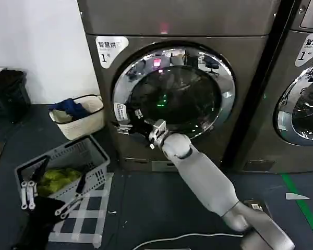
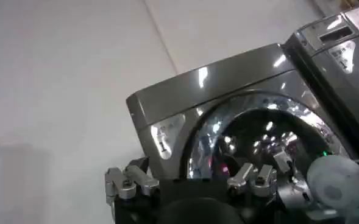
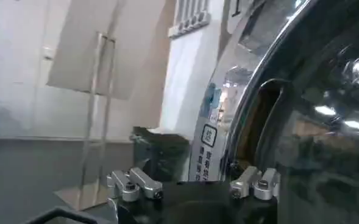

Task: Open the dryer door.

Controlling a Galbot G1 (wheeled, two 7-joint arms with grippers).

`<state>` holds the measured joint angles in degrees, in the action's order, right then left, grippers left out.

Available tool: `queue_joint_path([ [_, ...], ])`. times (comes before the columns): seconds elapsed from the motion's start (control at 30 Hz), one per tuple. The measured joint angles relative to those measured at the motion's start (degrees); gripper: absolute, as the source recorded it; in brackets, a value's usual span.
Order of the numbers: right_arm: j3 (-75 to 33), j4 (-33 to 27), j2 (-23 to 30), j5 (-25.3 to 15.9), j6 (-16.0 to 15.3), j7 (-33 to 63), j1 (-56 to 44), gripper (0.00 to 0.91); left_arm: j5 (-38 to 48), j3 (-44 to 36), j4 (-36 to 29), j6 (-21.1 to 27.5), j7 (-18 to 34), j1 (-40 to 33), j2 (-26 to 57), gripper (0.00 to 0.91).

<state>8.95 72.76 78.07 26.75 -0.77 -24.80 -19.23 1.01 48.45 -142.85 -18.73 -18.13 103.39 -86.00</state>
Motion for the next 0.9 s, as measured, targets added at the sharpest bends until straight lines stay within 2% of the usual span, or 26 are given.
queue_joint_path([
  [0.47, 1.3, 9.8, -8.1, 8.3, 1.0, -8.6, -2.7, 0.907, 6.9, 4.8, 4.1, 1.1, -0.7, -3.0, 3.6, 0.907],
  [0.7, 1.7, 15.3, -13.0, 12.3, 1.0, -11.5, -4.2, 0.907, 12.9, 6.8, 7.3, 4.3, -1.7, -6.2, 7.2, 0.907],
  [0.9, 1.2, 20.0, -17.1, 16.2, 1.0, -14.8, -5.9, 0.907, 17.5, 5.5, 10.9, 8.4, -1.7, -10.9, 11.9, 0.907],
])
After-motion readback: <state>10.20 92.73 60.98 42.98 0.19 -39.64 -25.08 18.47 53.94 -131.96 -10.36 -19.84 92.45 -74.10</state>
